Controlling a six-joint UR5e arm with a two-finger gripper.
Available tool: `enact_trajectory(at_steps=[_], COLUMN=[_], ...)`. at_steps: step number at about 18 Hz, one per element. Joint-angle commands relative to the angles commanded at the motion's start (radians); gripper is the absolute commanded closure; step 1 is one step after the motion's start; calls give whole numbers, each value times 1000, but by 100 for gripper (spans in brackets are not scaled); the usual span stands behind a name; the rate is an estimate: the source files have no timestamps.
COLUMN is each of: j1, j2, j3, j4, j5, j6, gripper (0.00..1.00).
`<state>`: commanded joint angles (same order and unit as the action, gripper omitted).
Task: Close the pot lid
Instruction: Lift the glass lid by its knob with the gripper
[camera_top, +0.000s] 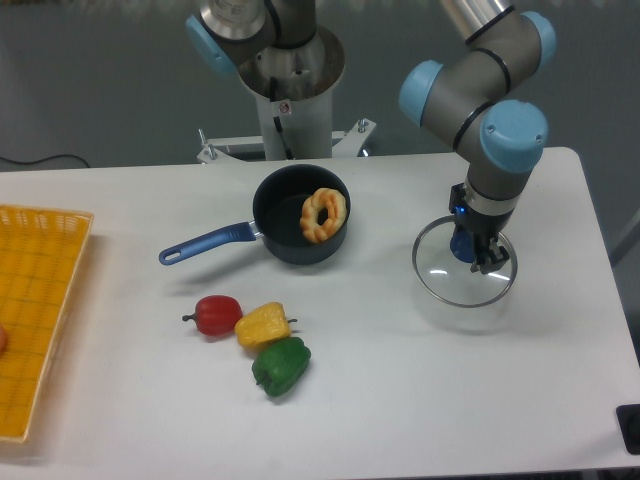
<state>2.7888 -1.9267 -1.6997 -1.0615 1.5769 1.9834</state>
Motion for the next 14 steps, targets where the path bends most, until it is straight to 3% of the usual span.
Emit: enact_trajectory(at_steps=[7, 14], j1=[-3, -3], j2=[9, 96], j3=[-11, -57], j4=[-2, -66], j5=[-2, -8], j6=[-28, -51], gripper=[37, 37])
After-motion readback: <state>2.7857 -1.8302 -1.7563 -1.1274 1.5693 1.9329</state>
